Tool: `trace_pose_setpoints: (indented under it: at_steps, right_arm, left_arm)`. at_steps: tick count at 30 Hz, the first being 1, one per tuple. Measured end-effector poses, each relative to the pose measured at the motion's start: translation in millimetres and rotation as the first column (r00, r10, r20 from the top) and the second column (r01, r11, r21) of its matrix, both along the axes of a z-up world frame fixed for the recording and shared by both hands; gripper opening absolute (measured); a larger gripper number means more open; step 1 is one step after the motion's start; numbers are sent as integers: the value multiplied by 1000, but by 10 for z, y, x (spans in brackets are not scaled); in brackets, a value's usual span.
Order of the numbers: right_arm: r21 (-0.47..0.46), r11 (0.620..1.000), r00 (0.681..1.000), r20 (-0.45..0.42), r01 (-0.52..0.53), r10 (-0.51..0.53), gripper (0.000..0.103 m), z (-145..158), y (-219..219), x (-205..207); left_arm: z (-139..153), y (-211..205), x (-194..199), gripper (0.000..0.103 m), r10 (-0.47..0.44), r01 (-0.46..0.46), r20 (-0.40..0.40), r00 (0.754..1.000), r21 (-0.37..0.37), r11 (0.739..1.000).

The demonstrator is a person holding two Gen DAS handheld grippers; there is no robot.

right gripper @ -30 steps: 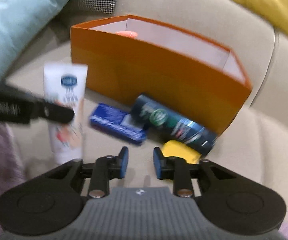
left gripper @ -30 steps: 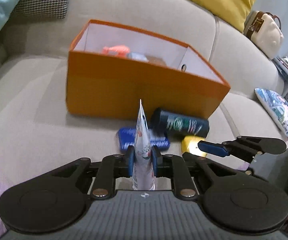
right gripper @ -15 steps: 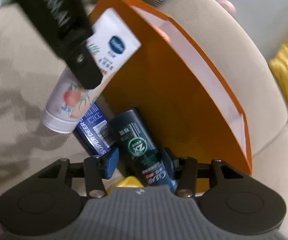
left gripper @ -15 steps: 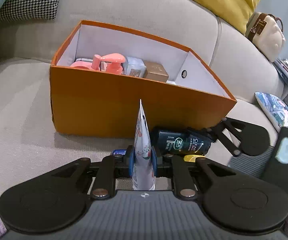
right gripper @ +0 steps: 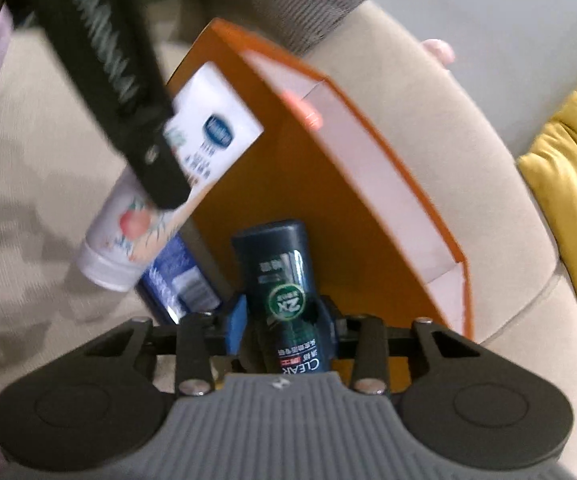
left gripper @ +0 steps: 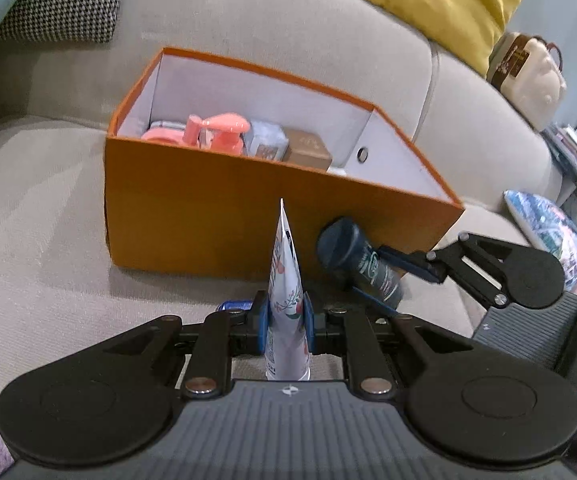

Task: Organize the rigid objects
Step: 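Grasp the dark CLEAR bottle with the right tool while the left tool holds the tube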

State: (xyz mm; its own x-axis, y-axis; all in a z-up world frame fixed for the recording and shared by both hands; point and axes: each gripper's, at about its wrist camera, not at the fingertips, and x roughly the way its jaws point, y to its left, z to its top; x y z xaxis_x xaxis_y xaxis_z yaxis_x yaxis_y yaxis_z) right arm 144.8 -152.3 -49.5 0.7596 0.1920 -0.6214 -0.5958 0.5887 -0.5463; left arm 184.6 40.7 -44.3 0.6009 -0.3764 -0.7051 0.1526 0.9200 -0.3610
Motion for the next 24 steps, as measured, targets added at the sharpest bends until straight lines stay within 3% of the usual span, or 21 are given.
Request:
trace_pose_setpoints:
  at_steps: [1,2,3,5,8,10,14,19,24]
  right_arm:
    - [34,999,1000,-10,13,-13,29,65,-28,-4]
    - [62,998,1000,-22,24,-23,18,117,-38,-26]
    - [91,995,999,-36,32,-28,0,166,-51,-52]
    - [75,996,999,-12,51,-50,0,176,-21,-65]
    - [99,992,997,-45,72,-68,0,168,-44,-33]
    - [106,993,995,-91,50,-41,1,197,-39,-4]
    - [88,996,988,-153,1,12,28,85,23,7]
    - [-48,998,990,-133,-42,36,34,-107,150,64]
    - [-195,973,991,-81,-121,107,44,-331,250,64]
  left_arm:
    - [29,4,-8,19,2,-2,6,1000,-4,1000]
    - [54,5,-17,19,3,-3,14,1000,-4,1000]
    - [78,3,-27,19,2,-2,21,1000,-3,1000]
    - [114,-7,-44,19,-1,1,29,1000,2,1000]
    - [111,-17,-45,19,-2,2,15,1000,9,1000]
    - [92,-16,-74,19,-3,3,5,1000,26,1000]
    - [-4,31,-109,19,8,-8,-33,999,23,1000]
    - [-102,72,-101,19,20,-19,-56,998,21,1000]
    - [-146,88,-52,19,26,-25,-42,999,8,1000]
